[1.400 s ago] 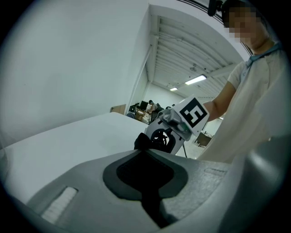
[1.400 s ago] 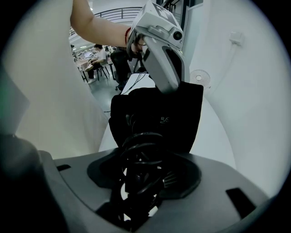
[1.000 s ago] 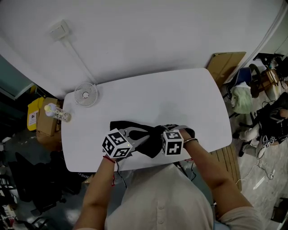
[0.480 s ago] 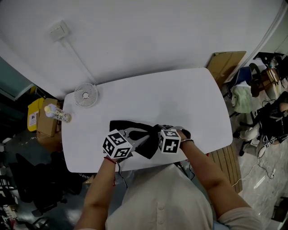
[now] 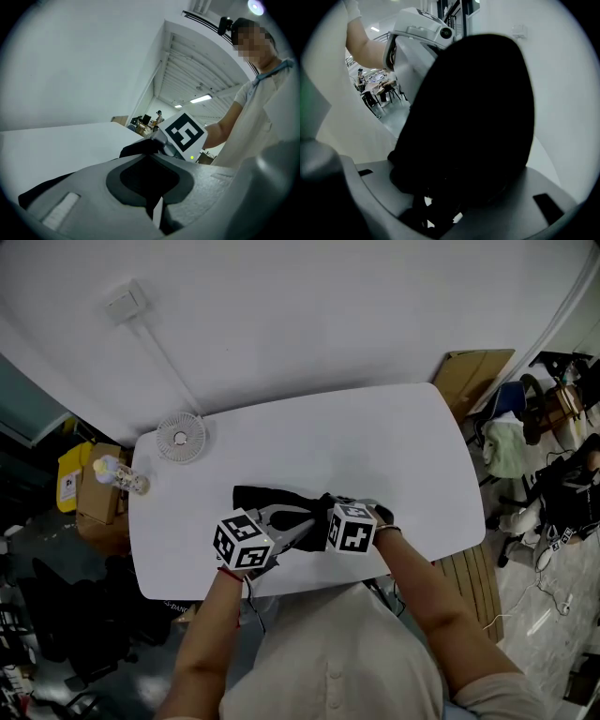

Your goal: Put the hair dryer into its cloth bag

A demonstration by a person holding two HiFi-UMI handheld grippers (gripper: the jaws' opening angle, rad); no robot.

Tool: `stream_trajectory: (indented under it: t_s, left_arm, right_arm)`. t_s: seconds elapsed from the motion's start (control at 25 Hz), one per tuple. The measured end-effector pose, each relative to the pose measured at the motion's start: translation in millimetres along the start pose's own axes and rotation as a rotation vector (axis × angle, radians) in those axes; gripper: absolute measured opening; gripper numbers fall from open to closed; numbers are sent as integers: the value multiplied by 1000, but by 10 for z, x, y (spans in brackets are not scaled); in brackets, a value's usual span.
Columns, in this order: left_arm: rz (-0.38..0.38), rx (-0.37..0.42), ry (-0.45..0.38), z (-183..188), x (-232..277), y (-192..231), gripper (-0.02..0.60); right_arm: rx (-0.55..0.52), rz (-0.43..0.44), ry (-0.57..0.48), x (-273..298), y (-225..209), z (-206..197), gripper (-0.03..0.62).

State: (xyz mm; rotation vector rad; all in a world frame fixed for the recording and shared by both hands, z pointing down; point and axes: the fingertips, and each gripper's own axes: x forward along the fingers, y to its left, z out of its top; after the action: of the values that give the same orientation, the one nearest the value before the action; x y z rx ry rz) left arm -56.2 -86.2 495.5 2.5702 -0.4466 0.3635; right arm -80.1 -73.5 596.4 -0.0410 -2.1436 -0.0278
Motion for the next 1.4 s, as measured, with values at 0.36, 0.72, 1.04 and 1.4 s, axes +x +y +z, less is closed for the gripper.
stream_trajectory:
  t_s: [0.36,0.72,1.04,1.4]
  left_arm:
    - [51,-37,7,-140,-23,180,20]
    - [70,-86,26,-336,-38,269,20]
    - [70,-105,30,-396,-64,317,20]
    - [65,-120,32,-450,-95,343,20]
  right_arm:
    - [20,-50,-17,367,44,-126,232]
    - [66,-96,-16,568,93,-285,232]
    - [150,-118,-94,497,42,-260,286]
    - [212,-158,-227,-141,163,-283,288]
